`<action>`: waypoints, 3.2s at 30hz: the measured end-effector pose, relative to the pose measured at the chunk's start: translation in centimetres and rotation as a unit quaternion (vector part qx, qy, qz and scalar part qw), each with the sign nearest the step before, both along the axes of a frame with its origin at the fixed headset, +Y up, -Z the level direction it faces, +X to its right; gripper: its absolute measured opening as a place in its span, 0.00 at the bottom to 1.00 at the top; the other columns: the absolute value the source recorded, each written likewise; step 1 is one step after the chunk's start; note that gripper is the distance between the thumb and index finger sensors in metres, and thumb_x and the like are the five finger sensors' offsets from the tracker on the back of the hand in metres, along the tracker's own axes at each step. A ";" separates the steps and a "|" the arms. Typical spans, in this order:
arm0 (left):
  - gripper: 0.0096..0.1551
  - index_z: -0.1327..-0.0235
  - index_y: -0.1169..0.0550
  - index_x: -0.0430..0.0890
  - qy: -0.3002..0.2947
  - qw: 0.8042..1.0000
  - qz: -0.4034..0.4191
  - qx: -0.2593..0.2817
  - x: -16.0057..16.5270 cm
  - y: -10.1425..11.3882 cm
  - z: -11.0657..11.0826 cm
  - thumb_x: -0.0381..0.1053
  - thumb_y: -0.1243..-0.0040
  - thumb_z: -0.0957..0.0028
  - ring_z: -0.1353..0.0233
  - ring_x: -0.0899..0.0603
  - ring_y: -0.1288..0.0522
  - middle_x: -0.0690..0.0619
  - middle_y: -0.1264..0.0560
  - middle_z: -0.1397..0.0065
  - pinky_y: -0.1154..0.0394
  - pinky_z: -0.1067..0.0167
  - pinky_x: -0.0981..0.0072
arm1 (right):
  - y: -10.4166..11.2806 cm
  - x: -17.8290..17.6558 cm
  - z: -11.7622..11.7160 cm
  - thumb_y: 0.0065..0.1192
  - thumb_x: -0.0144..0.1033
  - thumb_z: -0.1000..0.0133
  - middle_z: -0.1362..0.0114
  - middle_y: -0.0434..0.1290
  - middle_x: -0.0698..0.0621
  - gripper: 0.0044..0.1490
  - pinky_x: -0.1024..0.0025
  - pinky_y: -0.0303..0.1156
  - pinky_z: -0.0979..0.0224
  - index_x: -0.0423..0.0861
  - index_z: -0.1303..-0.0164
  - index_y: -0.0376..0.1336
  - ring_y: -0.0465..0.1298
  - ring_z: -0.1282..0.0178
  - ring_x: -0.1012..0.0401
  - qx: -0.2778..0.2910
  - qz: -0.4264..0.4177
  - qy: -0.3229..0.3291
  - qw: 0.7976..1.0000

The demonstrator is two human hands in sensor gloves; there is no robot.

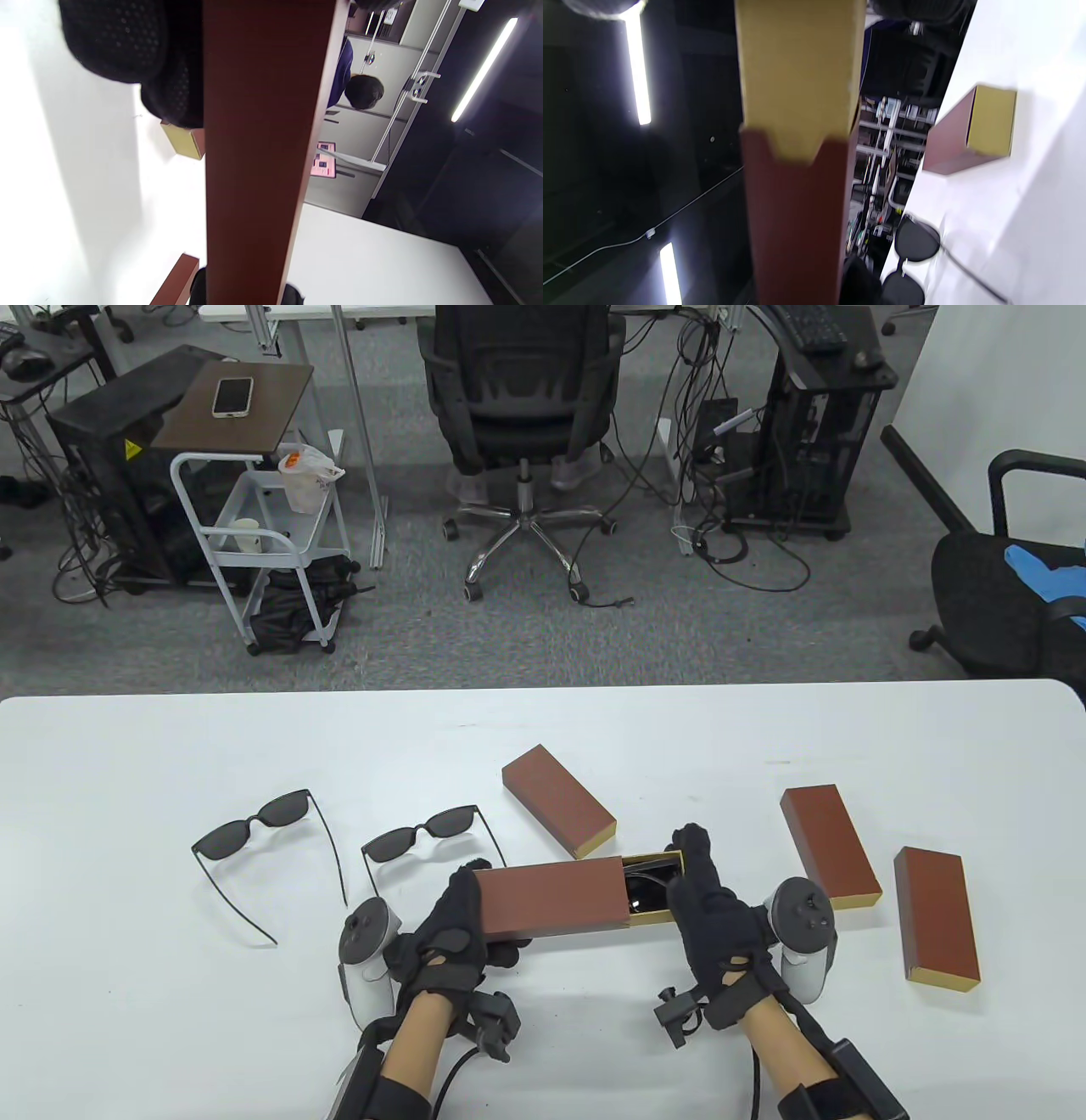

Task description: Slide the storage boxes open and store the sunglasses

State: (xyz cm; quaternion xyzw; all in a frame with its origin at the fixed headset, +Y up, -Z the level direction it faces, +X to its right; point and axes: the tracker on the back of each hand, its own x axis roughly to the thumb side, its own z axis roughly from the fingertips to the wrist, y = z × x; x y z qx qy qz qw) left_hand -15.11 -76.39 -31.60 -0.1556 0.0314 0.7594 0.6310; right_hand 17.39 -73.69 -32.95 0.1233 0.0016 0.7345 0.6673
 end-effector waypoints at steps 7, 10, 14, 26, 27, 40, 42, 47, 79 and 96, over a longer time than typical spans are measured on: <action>0.46 0.18 0.53 0.46 -0.059 0.998 -0.011 -0.004 1.8 0.4 0.3 0.67 0.63 0.44 0.42 0.40 0.20 0.41 0.29 0.29 0.23 0.48 0.47 | -0.1 -1.5 0.4 0.45 0.77 0.60 0.21 0.32 0.47 0.59 0.51 0.49 0.22 0.54 0.30 0.31 0.40 0.20 0.48 -0.006 0.016 0.053 0.998; 0.46 0.18 0.54 0.47 -0.067 0.998 -0.012 -0.004 2.3 0.5 0.4 0.67 0.62 0.44 0.42 0.40 0.21 0.41 0.30 0.28 0.24 0.47 0.47 | -0.1 -1.9 0.6 0.44 0.77 0.60 0.21 0.31 0.47 0.59 0.51 0.47 0.22 0.54 0.31 0.30 0.39 0.21 0.48 -0.004 0.020 0.059 0.998; 0.46 0.18 0.56 0.47 -0.070 0.997 -0.018 -0.001 2.5 0.5 0.5 0.67 0.63 0.44 0.41 0.40 0.21 0.42 0.32 0.27 0.24 0.46 0.47 | -0.1 -1.8 0.6 0.43 0.78 0.60 0.21 0.30 0.49 0.59 0.50 0.46 0.22 0.55 0.31 0.29 0.37 0.21 0.48 -0.004 0.023 0.061 0.998; 0.45 0.18 0.55 0.49 -0.071 0.997 -0.022 -0.006 1.8 0.2 0.1 0.66 0.62 0.44 0.41 0.40 0.22 0.43 0.31 0.29 0.25 0.45 0.47 | 0.3 -0.7 0.3 0.54 0.70 0.57 0.19 0.45 0.48 0.52 0.47 0.51 0.23 0.54 0.29 0.45 0.45 0.21 0.46 -0.020 0.036 0.088 0.995; 0.45 0.17 0.54 0.49 -0.070 0.997 -0.022 -0.003 1.6 0.2 -0.1 0.67 0.62 0.44 0.41 0.40 0.22 0.44 0.30 0.30 0.25 0.46 0.47 | 0.6 -0.8 0.4 0.61 0.69 0.59 0.19 0.46 0.46 0.55 0.46 0.52 0.23 0.53 0.29 0.45 0.46 0.21 0.44 -0.013 0.046 0.092 0.995; 0.43 0.20 0.39 0.48 -0.022 0.995 -0.100 0.012 -1.3 -0.3 -0.9 0.69 0.53 0.45 0.51 0.40 0.18 0.44 0.22 0.38 0.23 0.54 0.47 | 3.3 -4.8 2.1 0.82 0.60 0.71 0.29 0.66 0.45 0.54 0.51 0.71 0.33 0.55 0.36 0.59 0.72 0.35 0.45 0.197 0.388 0.046 0.899; 0.43 0.20 0.38 0.48 -0.017 0.993 -0.114 0.014 -1.6 -0.2 -0.9 0.68 0.53 0.45 0.50 0.39 0.18 0.43 0.22 0.38 0.23 0.54 0.46 | 3.4 -4.9 2.1 0.82 0.60 0.72 0.29 0.68 0.45 0.54 0.52 0.72 0.34 0.54 0.37 0.60 0.73 0.36 0.45 0.206 0.386 0.037 0.899; 0.41 0.21 0.35 0.50 0.038 0.977 -0.204 0.050 -2.4 1.1 -0.8 0.67 0.53 0.45 0.47 0.39 0.18 0.45 0.22 0.36 0.23 0.50 0.45 | 3.6 -4.2 1.3 0.82 0.60 0.71 0.30 0.68 0.44 0.54 0.52 0.73 0.34 0.53 0.37 0.60 0.73 0.36 0.45 0.201 0.369 0.006 0.907; 0.40 0.25 0.30 0.53 0.067 0.790 -0.571 0.213 -2.4 5.3 -0.5 0.68 0.45 0.51 0.23 0.34 0.32 0.47 0.30 0.21 0.35 0.31 0.35 | -0.9 -0.9 -9.9 0.76 0.55 0.64 0.30 0.62 0.33 0.43 0.45 0.71 0.36 0.61 0.38 0.60 0.70 0.36 0.38 -0.061 0.591 -0.256 0.762; 0.39 0.26 0.29 0.54 0.070 0.786 -0.574 0.218 -2.5 5.3 -0.5 0.68 0.45 0.51 0.24 0.34 0.31 0.48 0.29 0.22 0.34 0.32 0.35 | -1.5 -1.3 -9.8 0.72 0.61 0.63 0.25 0.60 0.38 0.52 0.47 0.70 0.33 0.57 0.32 0.52 0.69 0.33 0.40 -0.094 0.670 -0.184 0.713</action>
